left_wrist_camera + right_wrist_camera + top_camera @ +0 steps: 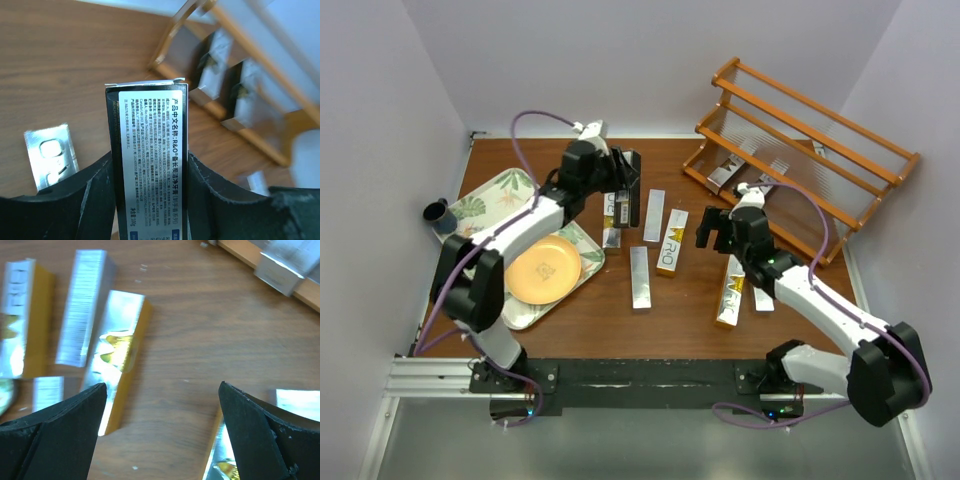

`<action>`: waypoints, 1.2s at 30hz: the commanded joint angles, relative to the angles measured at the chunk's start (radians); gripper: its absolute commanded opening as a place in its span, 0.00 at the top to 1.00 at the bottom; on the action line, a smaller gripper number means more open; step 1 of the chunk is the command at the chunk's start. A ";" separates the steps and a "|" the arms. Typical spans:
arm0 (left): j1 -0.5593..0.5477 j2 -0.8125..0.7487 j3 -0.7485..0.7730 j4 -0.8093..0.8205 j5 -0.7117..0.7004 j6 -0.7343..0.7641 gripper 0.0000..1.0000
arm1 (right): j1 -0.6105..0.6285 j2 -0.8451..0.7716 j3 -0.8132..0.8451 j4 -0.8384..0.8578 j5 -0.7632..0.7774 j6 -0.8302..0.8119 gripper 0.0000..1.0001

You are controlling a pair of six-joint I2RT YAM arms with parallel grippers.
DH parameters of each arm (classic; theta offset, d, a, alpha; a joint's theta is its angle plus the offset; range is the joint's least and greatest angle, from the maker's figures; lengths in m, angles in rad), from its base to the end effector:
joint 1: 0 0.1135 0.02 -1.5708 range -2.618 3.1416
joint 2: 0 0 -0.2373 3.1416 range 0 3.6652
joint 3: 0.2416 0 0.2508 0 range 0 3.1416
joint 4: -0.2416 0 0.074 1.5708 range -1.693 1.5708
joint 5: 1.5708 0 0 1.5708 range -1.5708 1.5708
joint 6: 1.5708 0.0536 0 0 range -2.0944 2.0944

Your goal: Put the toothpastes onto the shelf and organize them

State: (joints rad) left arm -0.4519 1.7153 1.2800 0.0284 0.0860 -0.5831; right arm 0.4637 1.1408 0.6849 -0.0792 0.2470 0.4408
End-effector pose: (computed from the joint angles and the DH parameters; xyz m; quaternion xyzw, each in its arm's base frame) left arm 0.3734 -0.1864 0.2496 -0.0311 0.8344 -0.3029 0.4595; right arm 0.2514 0.1111 0.2116 0.0511 0.8629 0.1184 0.4886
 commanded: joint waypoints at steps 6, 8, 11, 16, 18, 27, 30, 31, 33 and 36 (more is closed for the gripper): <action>0.114 -0.221 -0.388 0.654 0.346 -0.297 0.73 | -0.003 -0.085 -0.067 0.215 -0.342 0.039 0.02; 0.117 -0.258 -0.436 0.754 0.360 -0.323 0.73 | -0.002 -0.082 -0.073 0.284 -0.447 0.067 0.02; 0.117 -0.293 -0.507 0.872 0.373 -0.376 0.73 | -0.005 -0.050 -0.079 0.404 -0.561 0.128 0.02; 0.117 -0.301 -0.603 1.111 0.405 -0.526 0.74 | 0.000 0.068 -0.093 0.706 -0.776 0.301 0.02; 0.116 -0.292 -0.643 1.188 0.409 -0.607 0.74 | 0.010 0.100 -0.085 0.768 -0.811 0.355 0.02; 0.114 -0.223 -0.683 1.441 0.431 -0.753 0.74 | 0.053 0.263 -0.036 1.019 -0.916 0.496 0.02; 0.114 -0.221 -0.680 1.443 0.429 -0.748 0.74 | 0.069 0.300 -0.030 1.108 -0.943 0.539 0.02; 0.114 -0.223 -0.682 1.444 0.425 -0.747 0.74 | 0.075 0.307 -0.021 1.128 -0.950 0.542 0.02; 0.114 -0.223 -0.685 1.444 0.420 -0.745 0.74 | 0.087 0.326 -0.015 1.144 -0.956 0.550 0.02; 0.110 -0.218 -0.683 1.458 0.425 -0.745 0.74 | 0.104 0.359 0.004 1.174 -0.966 0.567 0.02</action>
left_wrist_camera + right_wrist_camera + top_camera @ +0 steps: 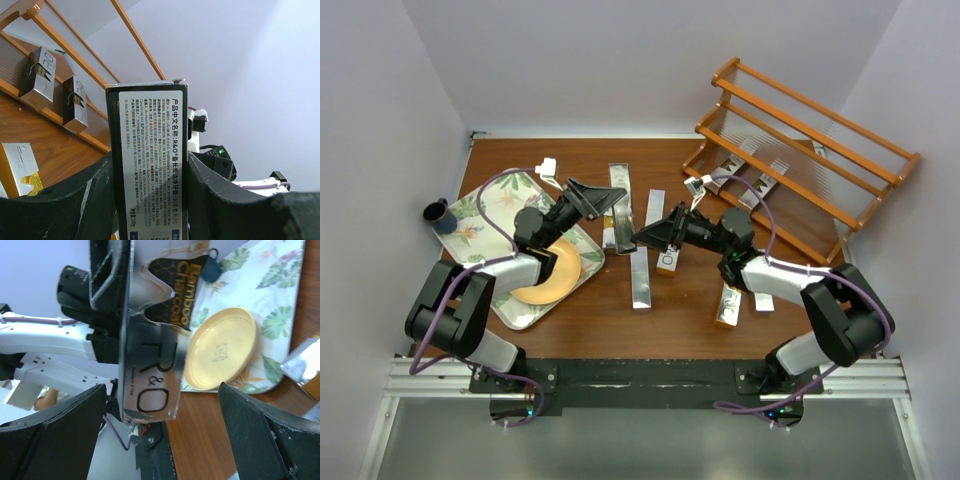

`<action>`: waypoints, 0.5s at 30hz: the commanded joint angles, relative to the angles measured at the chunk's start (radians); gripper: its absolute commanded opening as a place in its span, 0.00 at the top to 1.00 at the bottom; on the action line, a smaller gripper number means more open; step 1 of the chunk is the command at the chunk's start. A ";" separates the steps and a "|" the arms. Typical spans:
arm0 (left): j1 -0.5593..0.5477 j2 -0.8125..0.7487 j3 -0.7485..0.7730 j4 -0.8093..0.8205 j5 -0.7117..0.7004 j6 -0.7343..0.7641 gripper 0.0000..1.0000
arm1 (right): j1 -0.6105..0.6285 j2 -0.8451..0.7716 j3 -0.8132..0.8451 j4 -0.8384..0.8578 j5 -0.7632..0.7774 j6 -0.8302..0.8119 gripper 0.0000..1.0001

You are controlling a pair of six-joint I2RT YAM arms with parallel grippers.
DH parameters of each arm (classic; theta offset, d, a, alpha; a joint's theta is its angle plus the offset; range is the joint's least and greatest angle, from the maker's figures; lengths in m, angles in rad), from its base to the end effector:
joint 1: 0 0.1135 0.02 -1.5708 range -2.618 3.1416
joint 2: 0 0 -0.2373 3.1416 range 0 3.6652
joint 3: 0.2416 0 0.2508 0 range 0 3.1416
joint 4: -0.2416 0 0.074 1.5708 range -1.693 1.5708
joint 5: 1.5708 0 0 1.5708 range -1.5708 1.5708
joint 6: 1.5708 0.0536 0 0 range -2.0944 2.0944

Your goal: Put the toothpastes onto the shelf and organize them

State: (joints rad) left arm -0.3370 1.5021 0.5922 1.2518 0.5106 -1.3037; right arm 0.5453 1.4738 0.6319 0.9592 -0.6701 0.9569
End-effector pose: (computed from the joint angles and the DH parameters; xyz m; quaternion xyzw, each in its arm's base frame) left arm 0.2880 -0.1287 0.2353 -0.0765 0.5898 -0.6775 0.4327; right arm 0.2556 0.1940 0.2216 -0.1123 0.6645 0.6414 0.3668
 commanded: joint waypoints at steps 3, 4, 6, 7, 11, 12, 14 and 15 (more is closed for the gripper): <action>-0.008 -0.006 0.004 0.239 -0.003 -0.019 0.74 | 0.039 0.058 0.068 0.179 -0.060 0.075 0.03; -0.010 -0.005 0.003 0.250 -0.003 -0.019 0.74 | 0.042 0.066 0.075 0.181 -0.062 0.078 0.04; -0.011 -0.005 0.001 0.268 -0.006 -0.022 0.74 | 0.056 0.080 0.083 0.176 -0.071 0.069 0.08; -0.013 -0.005 0.001 0.271 -0.007 -0.023 0.74 | 0.059 0.091 0.086 0.179 -0.074 0.068 0.09; -0.014 -0.005 -0.005 0.304 -0.014 -0.029 0.72 | 0.071 0.118 0.091 0.210 -0.089 0.080 0.14; -0.014 -0.003 -0.006 0.316 -0.015 -0.029 0.71 | 0.076 0.120 0.097 0.223 -0.095 0.082 0.14; -0.016 -0.003 -0.008 0.317 -0.015 -0.026 0.71 | 0.084 0.135 0.104 0.236 -0.118 0.091 0.14; -0.016 -0.002 -0.006 0.311 -0.015 -0.022 0.71 | 0.087 0.137 0.107 0.248 -0.121 0.095 0.15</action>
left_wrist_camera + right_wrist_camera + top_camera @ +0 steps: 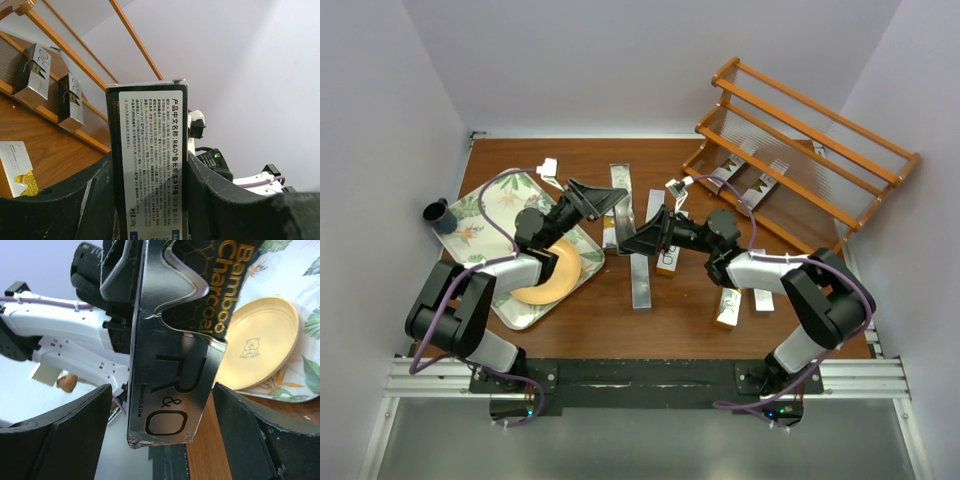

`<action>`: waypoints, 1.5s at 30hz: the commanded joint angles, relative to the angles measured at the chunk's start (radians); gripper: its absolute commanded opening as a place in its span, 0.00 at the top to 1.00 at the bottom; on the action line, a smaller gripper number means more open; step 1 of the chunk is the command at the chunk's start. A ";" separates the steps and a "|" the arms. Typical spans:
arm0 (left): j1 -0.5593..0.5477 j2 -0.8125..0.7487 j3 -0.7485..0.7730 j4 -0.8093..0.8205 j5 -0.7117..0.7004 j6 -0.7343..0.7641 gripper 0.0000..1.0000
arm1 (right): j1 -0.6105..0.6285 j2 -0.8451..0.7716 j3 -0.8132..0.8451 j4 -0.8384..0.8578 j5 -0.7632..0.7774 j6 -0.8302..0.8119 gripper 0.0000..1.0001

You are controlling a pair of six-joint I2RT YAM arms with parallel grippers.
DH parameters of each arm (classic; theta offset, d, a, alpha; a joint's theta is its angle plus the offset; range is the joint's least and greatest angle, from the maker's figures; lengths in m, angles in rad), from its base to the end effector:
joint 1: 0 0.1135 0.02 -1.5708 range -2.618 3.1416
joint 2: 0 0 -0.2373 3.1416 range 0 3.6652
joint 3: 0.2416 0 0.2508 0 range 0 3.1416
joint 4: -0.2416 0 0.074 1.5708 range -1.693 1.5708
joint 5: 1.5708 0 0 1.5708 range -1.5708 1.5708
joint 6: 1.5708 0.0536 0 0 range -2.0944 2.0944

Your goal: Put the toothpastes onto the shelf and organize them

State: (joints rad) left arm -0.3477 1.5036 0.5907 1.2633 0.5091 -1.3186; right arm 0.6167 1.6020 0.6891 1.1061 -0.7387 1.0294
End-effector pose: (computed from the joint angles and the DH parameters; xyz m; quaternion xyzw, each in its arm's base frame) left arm 0.2862 -0.1315 0.2357 -0.0762 0.5868 -0.6840 0.4266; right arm 0.2527 0.2234 0.2165 -0.1513 0.6373 0.6839 0.3213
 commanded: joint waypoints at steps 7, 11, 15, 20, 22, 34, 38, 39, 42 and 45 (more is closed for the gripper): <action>-0.007 0.007 -0.014 0.324 -0.006 0.004 0.63 | 0.020 0.024 0.041 0.141 -0.060 0.041 0.41; -0.005 -0.002 -0.014 0.283 0.009 0.079 0.45 | 0.018 0.003 0.036 0.097 -0.080 -0.011 0.63; 0.001 -0.051 -0.025 0.147 0.006 0.176 0.27 | 0.020 -0.101 0.049 -0.257 -0.024 -0.204 0.68; 0.004 -0.153 -0.017 -0.142 -0.046 0.353 0.06 | 0.020 -0.229 0.138 -0.901 0.223 -0.567 0.72; 0.004 -0.218 -0.005 -0.244 -0.099 0.439 0.03 | 0.020 -0.261 0.184 -1.029 0.368 -0.627 0.73; 0.003 -0.430 0.168 -0.975 -0.392 0.709 0.01 | 0.018 -0.307 0.259 -1.439 0.792 -0.776 0.71; 0.003 -0.456 0.215 -1.120 -0.414 0.754 0.01 | 0.020 -0.318 0.292 -1.534 0.895 -0.775 0.70; 0.003 -0.459 0.236 -1.148 -0.426 0.772 0.01 | 0.021 -0.320 0.300 -1.555 0.906 -0.773 0.70; 0.003 -0.473 0.265 -1.236 -0.432 0.811 0.01 | 0.020 -0.327 0.319 -1.614 0.959 -0.773 0.70; 0.003 -0.473 0.267 -1.249 -0.388 0.806 0.01 | 0.020 -0.341 0.322 -1.629 0.947 -0.796 0.70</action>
State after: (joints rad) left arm -0.3481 1.0542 0.8093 0.0937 0.1051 -0.5705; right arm 0.6365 1.3163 0.9524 -0.4889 0.1436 0.2722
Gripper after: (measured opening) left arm 0.988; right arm 0.516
